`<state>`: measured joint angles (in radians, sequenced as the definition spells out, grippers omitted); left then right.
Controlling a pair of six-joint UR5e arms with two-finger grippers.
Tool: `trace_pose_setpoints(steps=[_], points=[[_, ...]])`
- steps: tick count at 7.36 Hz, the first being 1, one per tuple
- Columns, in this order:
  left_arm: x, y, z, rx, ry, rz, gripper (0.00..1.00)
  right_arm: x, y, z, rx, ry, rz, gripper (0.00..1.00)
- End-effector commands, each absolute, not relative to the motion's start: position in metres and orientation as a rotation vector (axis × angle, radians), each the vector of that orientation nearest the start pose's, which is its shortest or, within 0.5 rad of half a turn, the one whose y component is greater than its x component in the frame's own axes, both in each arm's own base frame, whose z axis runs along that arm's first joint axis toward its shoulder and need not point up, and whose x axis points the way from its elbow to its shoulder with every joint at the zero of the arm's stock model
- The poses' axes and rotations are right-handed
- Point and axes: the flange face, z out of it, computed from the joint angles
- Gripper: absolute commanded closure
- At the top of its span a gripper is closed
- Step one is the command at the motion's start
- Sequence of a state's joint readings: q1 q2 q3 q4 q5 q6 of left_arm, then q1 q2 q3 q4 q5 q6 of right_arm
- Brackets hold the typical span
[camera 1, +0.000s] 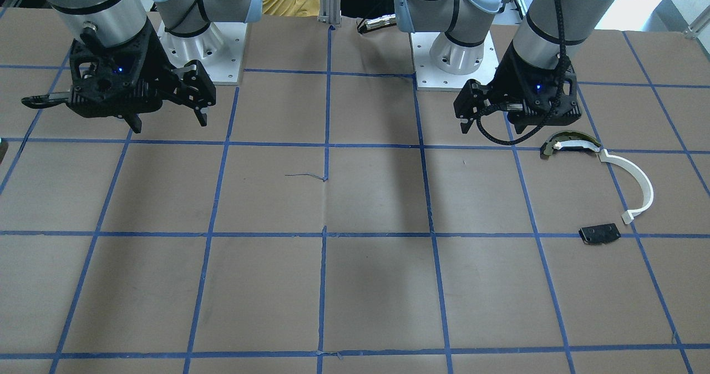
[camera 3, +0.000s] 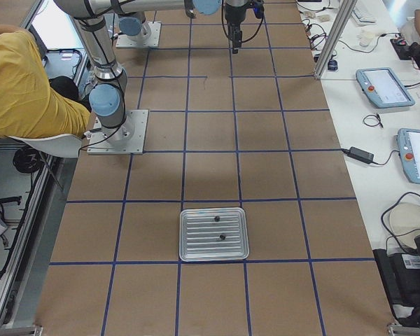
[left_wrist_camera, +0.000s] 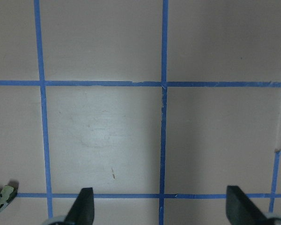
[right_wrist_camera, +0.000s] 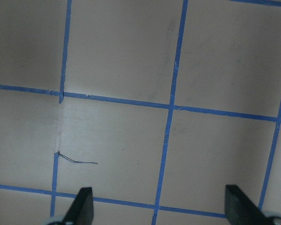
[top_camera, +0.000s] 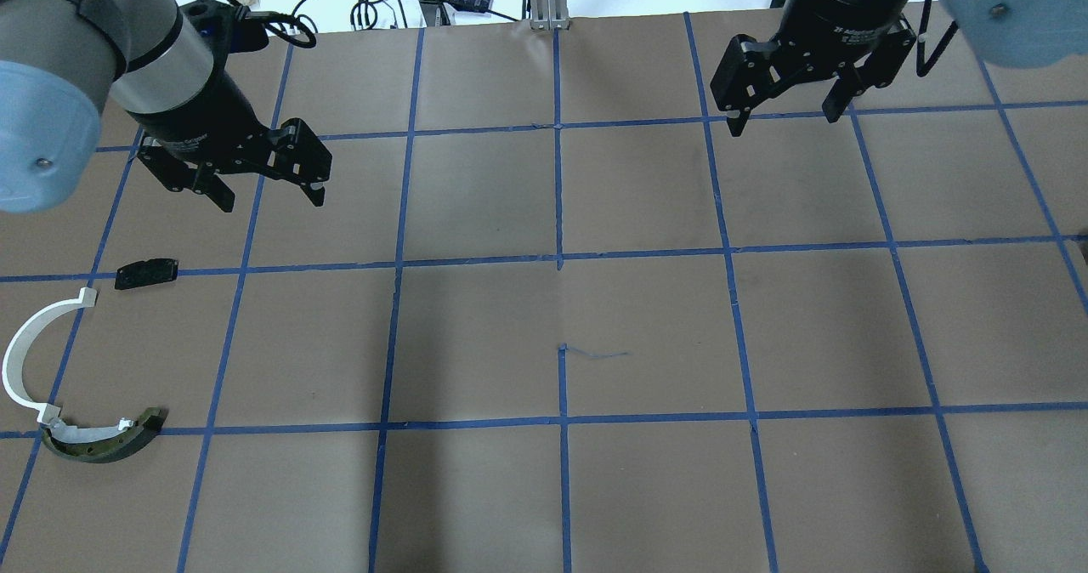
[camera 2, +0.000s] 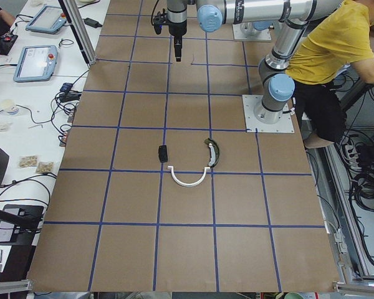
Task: Place bearing gear from tray to pile
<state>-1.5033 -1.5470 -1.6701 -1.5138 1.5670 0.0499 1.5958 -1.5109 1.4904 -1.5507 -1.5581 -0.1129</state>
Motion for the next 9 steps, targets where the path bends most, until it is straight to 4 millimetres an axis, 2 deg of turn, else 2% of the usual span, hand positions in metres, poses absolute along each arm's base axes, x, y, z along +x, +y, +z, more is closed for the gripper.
trace_pose_setpoints(steps=[1,2,3,4,5,6,7,8,9], points=[[-0.101,-0.486,0.457,-0.022,3.146,0.029,0.00,0.129,-0.520,0.480,-0.220,3.159,-0.050,0.00],[-0.101,-0.486,0.456,-0.022,3.146,0.029,0.00,0.095,-0.529,0.479,-0.211,3.163,-0.043,0.00],[-0.101,-0.486,0.456,-0.022,3.146,0.029,0.00,0.026,-0.535,0.475,-0.247,3.158,-0.019,0.00],[-0.101,-0.486,0.456,-0.024,3.147,0.028,0.00,-0.061,-0.535,0.468,-0.252,3.154,0.005,0.00],[-0.101,-0.486,0.455,-0.022,3.146,0.031,0.00,-0.148,-0.525,0.442,-0.241,3.128,0.060,0.00],[-0.101,-0.486,0.454,-0.019,3.146,0.033,0.00,-0.227,-0.510,0.414,-0.261,3.100,0.096,0.00],[-0.101,-0.486,0.455,-0.022,3.146,0.031,0.00,-0.297,-0.504,0.367,-0.373,3.090,0.074,0.00],[-0.101,-0.486,0.455,-0.022,3.146,0.031,0.00,-0.372,-0.499,0.330,-0.413,3.149,-0.033,0.00],[-0.101,-0.486,0.454,-0.019,3.146,0.033,0.00,-0.423,-0.486,0.304,-0.382,3.194,-0.063,0.00]])
